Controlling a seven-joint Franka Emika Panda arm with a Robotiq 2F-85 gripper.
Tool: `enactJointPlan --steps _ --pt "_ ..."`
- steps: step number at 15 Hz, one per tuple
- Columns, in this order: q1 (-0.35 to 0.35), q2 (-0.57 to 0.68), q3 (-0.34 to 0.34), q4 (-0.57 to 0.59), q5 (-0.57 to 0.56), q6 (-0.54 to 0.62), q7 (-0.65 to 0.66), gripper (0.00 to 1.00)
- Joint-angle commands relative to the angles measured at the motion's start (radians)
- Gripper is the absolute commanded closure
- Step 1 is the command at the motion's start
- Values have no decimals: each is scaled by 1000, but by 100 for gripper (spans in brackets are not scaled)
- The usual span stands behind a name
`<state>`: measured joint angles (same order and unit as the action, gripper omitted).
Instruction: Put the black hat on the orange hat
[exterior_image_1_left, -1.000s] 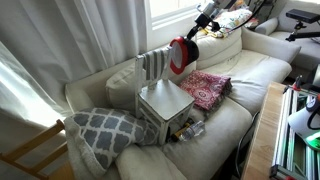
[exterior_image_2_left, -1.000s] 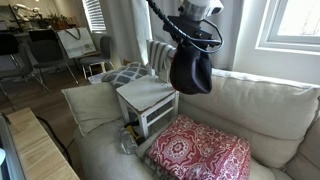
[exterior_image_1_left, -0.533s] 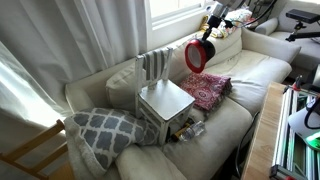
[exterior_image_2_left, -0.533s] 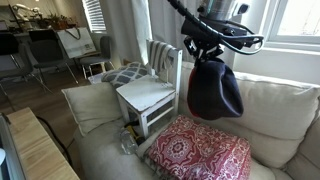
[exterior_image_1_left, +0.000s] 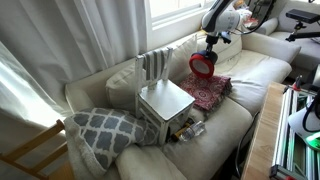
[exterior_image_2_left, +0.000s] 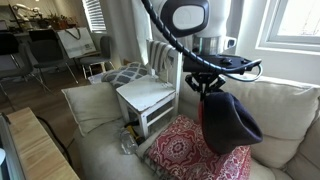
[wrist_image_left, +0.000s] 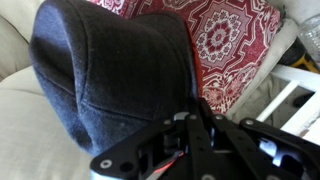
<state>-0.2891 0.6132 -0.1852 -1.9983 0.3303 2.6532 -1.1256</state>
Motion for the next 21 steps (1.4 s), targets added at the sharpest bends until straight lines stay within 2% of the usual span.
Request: enactJointPlan --steps 1,4,10,11,13,20,21 --pt "-8 84 48 -38 -137 95 90 99" --pt "-32 121 102 -42 -184 62 145 99" --pt "-62 179 200 -30 -185 16 219 99" --pt "-61 182 203 -31 -188 15 229 73" --pt "-68 187 209 -29 -189 12 246 63" --pt "-116 127 232 -48 -173 -48 248 10" --pt "-141 103 250 -49 -158 -65 229 3"
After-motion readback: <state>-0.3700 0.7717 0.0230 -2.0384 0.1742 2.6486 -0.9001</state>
